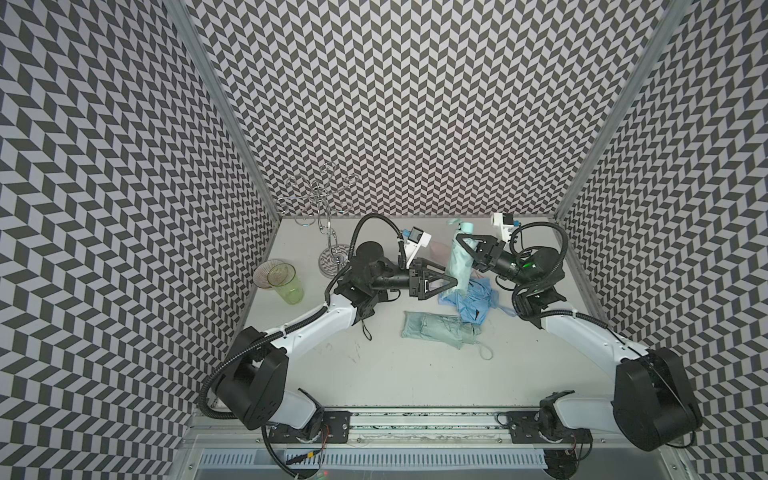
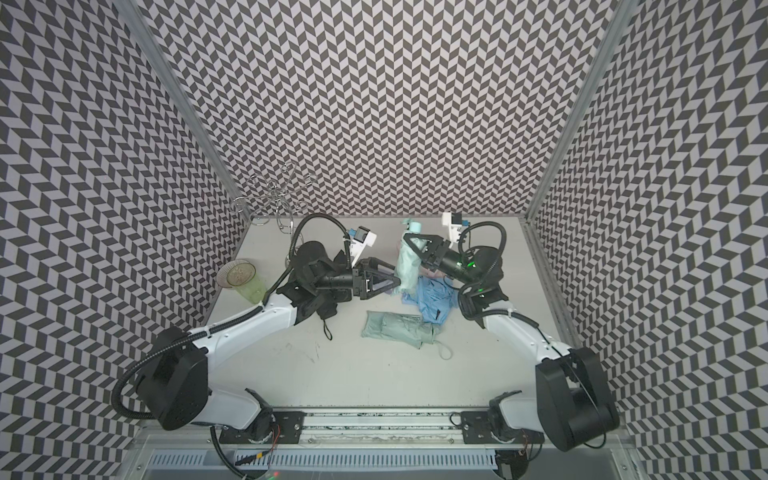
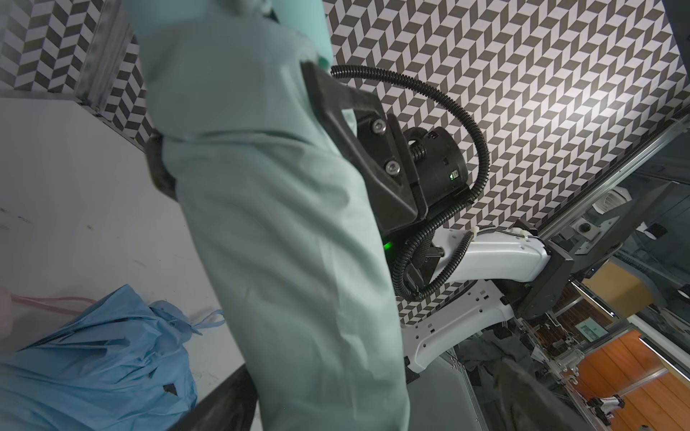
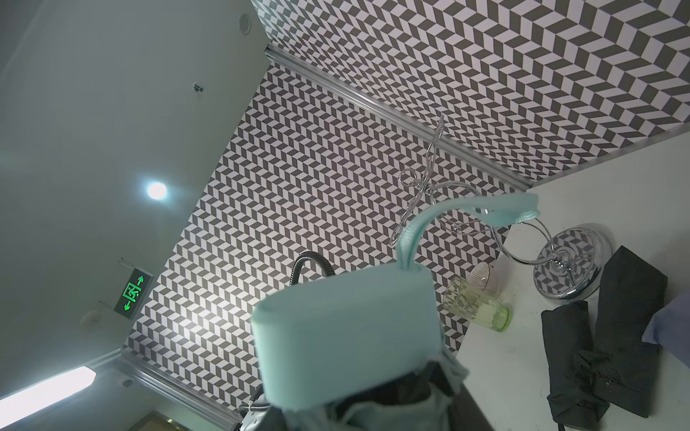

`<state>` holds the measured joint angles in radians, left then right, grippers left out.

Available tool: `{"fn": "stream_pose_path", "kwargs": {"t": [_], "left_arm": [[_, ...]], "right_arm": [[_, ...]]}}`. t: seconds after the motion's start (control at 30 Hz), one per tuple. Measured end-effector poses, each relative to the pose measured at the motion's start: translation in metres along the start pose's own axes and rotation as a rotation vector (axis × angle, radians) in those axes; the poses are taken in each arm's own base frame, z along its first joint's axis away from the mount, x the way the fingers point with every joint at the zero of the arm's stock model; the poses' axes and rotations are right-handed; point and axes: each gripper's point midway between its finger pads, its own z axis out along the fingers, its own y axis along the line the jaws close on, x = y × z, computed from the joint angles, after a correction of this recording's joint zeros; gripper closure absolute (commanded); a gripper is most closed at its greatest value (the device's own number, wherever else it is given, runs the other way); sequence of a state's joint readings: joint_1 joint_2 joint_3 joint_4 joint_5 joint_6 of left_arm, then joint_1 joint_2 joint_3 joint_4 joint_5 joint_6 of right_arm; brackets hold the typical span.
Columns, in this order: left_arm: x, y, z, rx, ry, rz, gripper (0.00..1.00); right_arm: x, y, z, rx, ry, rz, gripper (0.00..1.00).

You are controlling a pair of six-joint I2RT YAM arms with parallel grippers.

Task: Take umbrellas out of sleeves
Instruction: Pick up the umbrella from the center of the board.

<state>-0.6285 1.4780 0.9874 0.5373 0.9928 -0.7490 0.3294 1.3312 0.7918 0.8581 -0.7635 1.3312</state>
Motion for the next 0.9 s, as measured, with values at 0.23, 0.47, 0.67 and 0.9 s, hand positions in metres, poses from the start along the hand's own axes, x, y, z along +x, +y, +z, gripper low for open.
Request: {"fn": "stream_pose_path", "kwargs": {"t": [0.23, 0.47, 0.67, 0.9], "left_arm": [[0.006, 0.026, 0.015, -0.033, 0.080, -0.028, 0.05], [0.007, 0.031, 0.024, -0.007, 0.134, -0.046, 0.55], [0.013, 0.039, 0.023, -0.031, 0.179, -0.096, 0.79], [0.041, 0.050, 0.018, -0.040, 0.269, -0.133, 0.79]], "right_arm": [[0.008, -0.008, 0.006, 0.018, 0.024, 0.023, 0.67], [0.010, -0.016, 0.007, 0.038, 0.029, 0.021, 0.61], [0.011, -0.018, 0.006, 0.049, 0.039, -0.028, 0.31], [-0.008, -0.032, -0.019, 0.203, 0.063, -0.122, 0.00]]}}
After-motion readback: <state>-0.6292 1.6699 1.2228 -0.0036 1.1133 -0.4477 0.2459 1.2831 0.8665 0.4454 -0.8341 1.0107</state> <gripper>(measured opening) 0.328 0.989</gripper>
